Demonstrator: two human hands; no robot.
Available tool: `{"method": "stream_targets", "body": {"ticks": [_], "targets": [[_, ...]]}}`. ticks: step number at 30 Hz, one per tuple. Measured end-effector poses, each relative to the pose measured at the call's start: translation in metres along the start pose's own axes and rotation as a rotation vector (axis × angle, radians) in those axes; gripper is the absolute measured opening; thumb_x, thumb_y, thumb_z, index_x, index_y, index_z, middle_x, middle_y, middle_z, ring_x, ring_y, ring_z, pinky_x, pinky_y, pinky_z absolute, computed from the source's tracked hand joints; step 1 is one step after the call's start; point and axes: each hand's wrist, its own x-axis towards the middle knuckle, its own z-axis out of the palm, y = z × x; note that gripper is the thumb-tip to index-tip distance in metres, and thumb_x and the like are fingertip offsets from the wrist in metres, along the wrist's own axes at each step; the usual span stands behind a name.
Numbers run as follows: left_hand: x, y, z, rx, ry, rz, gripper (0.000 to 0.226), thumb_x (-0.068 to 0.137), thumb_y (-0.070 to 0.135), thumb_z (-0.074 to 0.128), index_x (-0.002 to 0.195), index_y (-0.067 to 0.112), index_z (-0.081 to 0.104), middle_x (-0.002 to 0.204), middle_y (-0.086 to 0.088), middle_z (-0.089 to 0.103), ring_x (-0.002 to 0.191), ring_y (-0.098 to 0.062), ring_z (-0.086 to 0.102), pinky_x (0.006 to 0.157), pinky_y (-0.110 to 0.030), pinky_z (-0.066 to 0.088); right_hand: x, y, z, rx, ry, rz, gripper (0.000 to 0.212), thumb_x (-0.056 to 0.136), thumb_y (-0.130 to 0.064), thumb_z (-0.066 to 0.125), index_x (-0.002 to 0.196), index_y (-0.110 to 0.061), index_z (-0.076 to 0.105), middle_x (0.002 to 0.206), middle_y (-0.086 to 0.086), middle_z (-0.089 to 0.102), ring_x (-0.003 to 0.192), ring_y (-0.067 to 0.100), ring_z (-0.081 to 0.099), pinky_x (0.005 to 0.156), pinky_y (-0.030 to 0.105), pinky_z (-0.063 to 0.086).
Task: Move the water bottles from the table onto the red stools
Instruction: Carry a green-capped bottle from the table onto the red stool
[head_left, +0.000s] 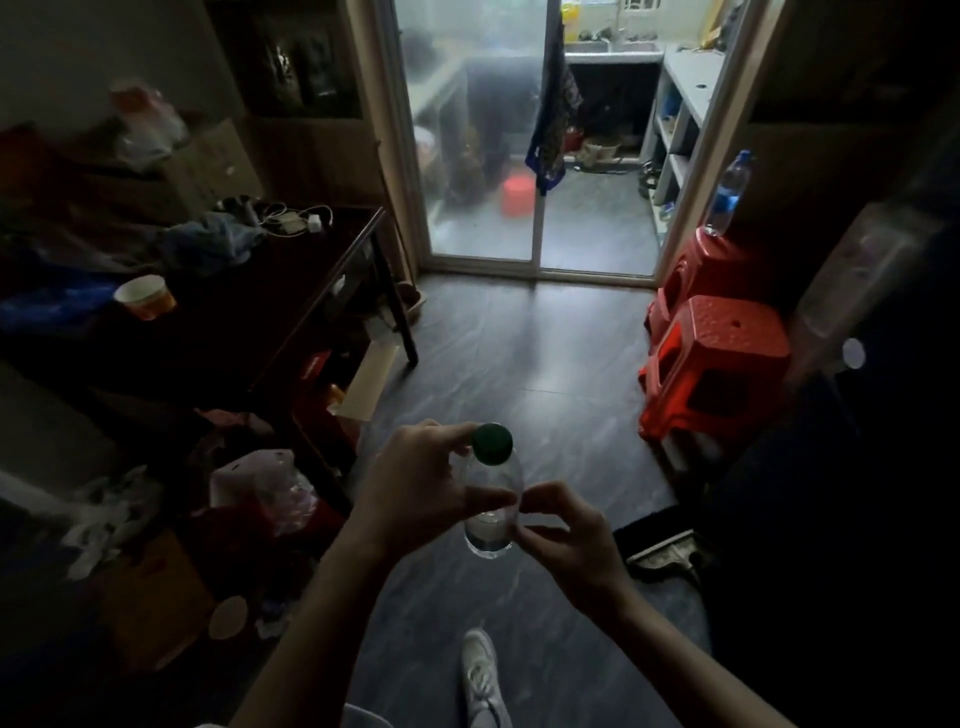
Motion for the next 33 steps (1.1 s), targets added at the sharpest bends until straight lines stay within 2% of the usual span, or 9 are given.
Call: {"method": "stream_targets", "body": {"ticks": [7,8,10,12,15,18,19,28,33], "targets": [[0.124,-0.013,-0.02,-0.052,-0.033,0.144,0.067,0.055,0.069,0.072,0.112,0.032,0.071,0.095,0.005,0.074,0.082,-0.004,0.066,0.069,-0.035,0.058,0.105,-0.012,-0.01,-0.029,0.128,0.001,0.027,0.075,-0.013,0.084,0.093,-0.021,0.066,0.094,-0.007,0.073,0.092,0.008,0.072,0.076,0.034,0.062],[0.139,-0.013,-0.024,-0.058,-0.032,0.162,0.065,0.056,0.065,0.077,0.11,0.029,0.072,0.095,0.004,0.075,0.083,-0.002,0.067,0.071,-0.03,0.058,0.121,-0.013,-0.011,-0.032,0.147,0.001,0.027,0.075,-0.012,0.084,0.094,-0.02,0.066,0.094,-0.007,0.073,0.093,0.008,0.072,0.076,0.033,0.062],[0.167,-0.012,-0.033,-0.026,-0.012,0.209,0.057,0.057,0.052,0.088,0.107,0.026,0.075,0.093,0.006,0.077,0.08,0.009,0.062,0.068,-0.007,0.049,0.148,-0.014,-0.01,-0.027,0.191,-0.005,0.027,0.076,-0.014,0.083,0.096,-0.017,0.066,0.095,-0.004,0.073,0.095,0.007,0.071,0.077,0.032,0.062],[0.193,-0.015,-0.037,0.002,0.003,0.239,0.051,0.058,0.043,0.091,0.104,0.027,0.076,0.088,0.009,0.076,0.08,0.013,0.056,0.064,0.002,0.039,0.171,-0.014,-0.01,-0.015,0.236,-0.002,0.028,0.076,-0.017,0.084,0.098,-0.016,0.066,0.097,-0.002,0.073,0.097,0.007,0.071,0.076,0.029,0.061],[0.232,-0.02,-0.036,-0.066,-0.034,0.246,0.048,0.06,0.042,0.091,0.103,0.03,0.075,0.085,0.01,0.075,0.084,0.003,0.063,0.063,-0.005,0.045,0.199,-0.012,-0.013,0.006,0.28,0.003,0.029,0.076,-0.021,0.084,0.098,-0.017,0.066,0.098,-0.002,0.073,0.098,0.008,0.071,0.077,0.028,0.06],[0.277,-0.034,-0.023,-0.151,-0.09,0.263,0.055,0.058,0.057,0.084,0.106,0.031,0.073,0.089,0.008,0.076,0.079,-0.001,0.069,0.07,-0.03,0.057,0.229,-0.009,-0.023,0.0,0.292,0.015,0.031,0.076,-0.027,0.084,0.099,-0.018,0.065,0.099,-0.004,0.073,0.098,0.009,0.071,0.078,0.03,0.061],[0.292,-0.039,-0.017,-0.16,-0.1,0.278,0.058,0.058,0.061,0.08,0.107,0.031,0.072,0.09,0.008,0.076,0.08,-0.001,0.07,0.072,-0.033,0.059,0.238,-0.007,-0.026,-0.001,0.3,0.02,0.031,0.076,-0.027,0.084,0.099,-0.018,0.065,0.099,-0.005,0.072,0.098,0.009,0.071,0.078,0.03,0.061],[0.43,-0.043,0.027,-0.171,-0.185,0.362,0.06,0.058,0.065,0.077,0.106,0.029,0.073,0.092,0.008,0.075,0.083,-0.004,0.07,0.074,-0.037,0.059,0.342,0.024,-0.083,0.001,0.375,0.057,0.03,0.076,-0.024,0.084,0.099,-0.016,0.066,0.099,-0.002,0.073,0.099,0.009,0.07,0.079,0.031,0.061],[0.521,-0.033,0.046,-0.156,-0.207,0.375,0.059,0.057,0.064,0.078,0.107,0.033,0.07,0.089,0.012,0.075,0.082,-0.001,0.069,0.073,-0.036,0.059,0.42,0.037,-0.124,0.007,0.398,0.064,0.03,0.076,-0.021,0.084,0.099,-0.016,0.065,0.098,-0.003,0.072,0.099,0.005,0.069,0.076,0.022,0.058]]}}
